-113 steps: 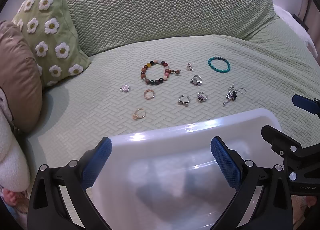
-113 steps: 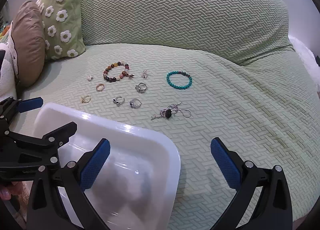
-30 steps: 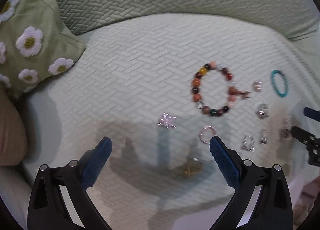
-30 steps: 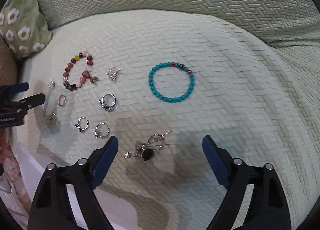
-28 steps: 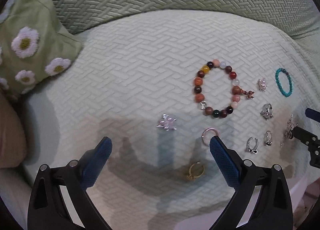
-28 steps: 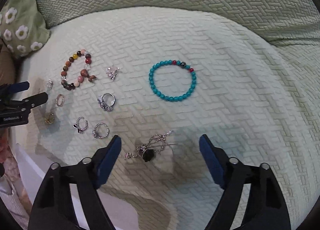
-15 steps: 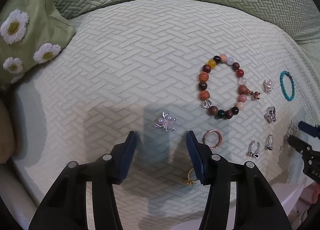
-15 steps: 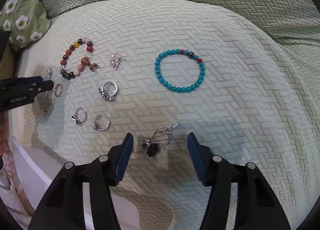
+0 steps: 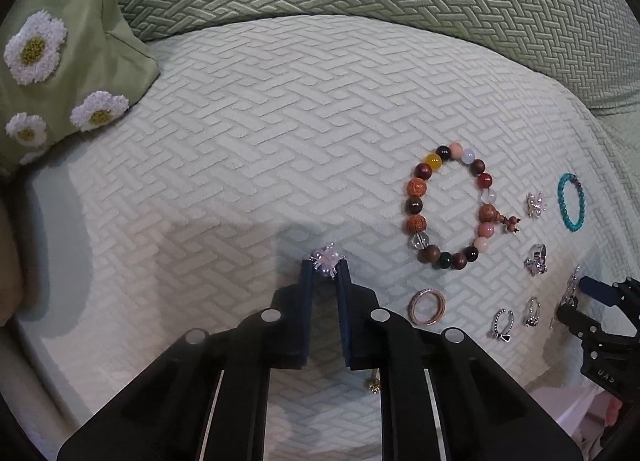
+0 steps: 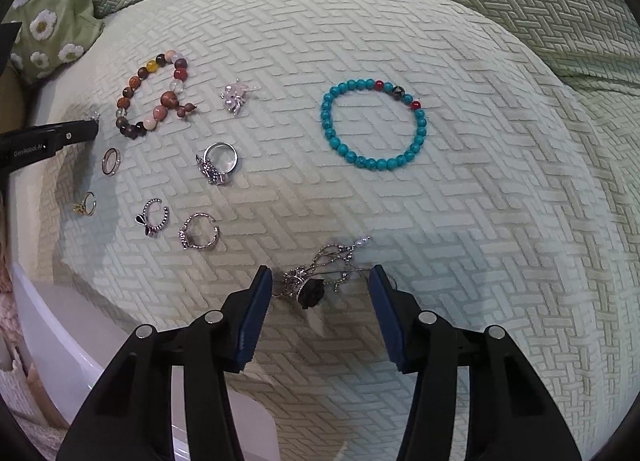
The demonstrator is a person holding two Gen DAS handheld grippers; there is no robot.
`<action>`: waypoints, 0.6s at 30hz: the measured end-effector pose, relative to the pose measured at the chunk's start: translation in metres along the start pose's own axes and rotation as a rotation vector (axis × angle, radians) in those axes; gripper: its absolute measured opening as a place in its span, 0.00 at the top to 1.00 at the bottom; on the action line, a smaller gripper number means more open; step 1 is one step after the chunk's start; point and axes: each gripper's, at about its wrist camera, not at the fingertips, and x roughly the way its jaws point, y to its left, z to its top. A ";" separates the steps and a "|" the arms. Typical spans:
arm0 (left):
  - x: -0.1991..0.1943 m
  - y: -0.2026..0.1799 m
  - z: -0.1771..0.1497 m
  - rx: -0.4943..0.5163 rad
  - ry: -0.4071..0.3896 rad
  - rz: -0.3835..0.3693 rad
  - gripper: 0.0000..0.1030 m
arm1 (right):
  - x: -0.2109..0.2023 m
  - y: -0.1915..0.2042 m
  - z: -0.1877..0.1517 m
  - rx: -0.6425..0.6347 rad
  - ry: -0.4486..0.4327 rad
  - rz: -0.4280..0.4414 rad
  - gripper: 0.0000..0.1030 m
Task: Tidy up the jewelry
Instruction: 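Grasp the silver charm pendant with the right tool while the left tool grasps a silver flower charm, then carry both charms over the white tray and open both tools to drop them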
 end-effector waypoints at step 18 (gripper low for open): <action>-0.028 0.009 -0.005 -0.008 -0.052 -0.024 0.90 | -0.011 -0.007 -0.001 0.012 -0.063 0.031 0.83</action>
